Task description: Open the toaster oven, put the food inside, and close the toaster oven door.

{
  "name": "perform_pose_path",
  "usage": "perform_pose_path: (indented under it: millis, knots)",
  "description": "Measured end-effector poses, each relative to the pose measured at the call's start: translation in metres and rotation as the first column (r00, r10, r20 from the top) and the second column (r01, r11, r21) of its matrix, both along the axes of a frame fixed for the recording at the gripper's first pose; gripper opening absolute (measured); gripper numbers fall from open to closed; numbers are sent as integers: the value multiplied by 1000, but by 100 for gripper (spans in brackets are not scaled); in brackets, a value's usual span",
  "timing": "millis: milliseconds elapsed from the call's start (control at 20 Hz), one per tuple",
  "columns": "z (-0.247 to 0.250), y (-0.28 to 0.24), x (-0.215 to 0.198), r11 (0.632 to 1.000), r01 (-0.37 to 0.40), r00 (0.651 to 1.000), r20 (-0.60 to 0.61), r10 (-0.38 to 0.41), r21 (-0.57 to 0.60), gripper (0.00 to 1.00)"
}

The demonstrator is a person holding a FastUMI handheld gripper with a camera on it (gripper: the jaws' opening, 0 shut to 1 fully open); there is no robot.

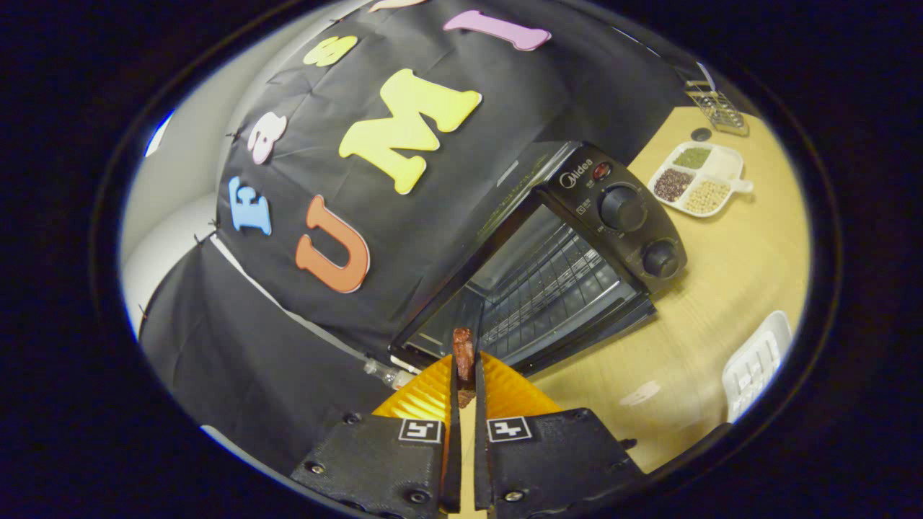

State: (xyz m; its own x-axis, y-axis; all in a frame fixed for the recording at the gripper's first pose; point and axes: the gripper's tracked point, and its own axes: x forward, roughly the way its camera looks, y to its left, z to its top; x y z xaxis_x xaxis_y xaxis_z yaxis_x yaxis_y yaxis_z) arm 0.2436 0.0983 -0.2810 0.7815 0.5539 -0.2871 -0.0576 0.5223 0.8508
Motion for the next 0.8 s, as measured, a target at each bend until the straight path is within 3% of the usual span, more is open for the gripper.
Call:
perform_pose_path:
  millis: [400,500,700,800]
  knots:
    - [-41,17,80,994,106,994,-27,-105,35,10]
    - [-55,11,93,985,166,986,4,-166,-41,10]
    - [-69,8,104,974,186,983,20,-185,-128,12]
    - [-81,-3,105,949,211,977,17,-213,-233,16]
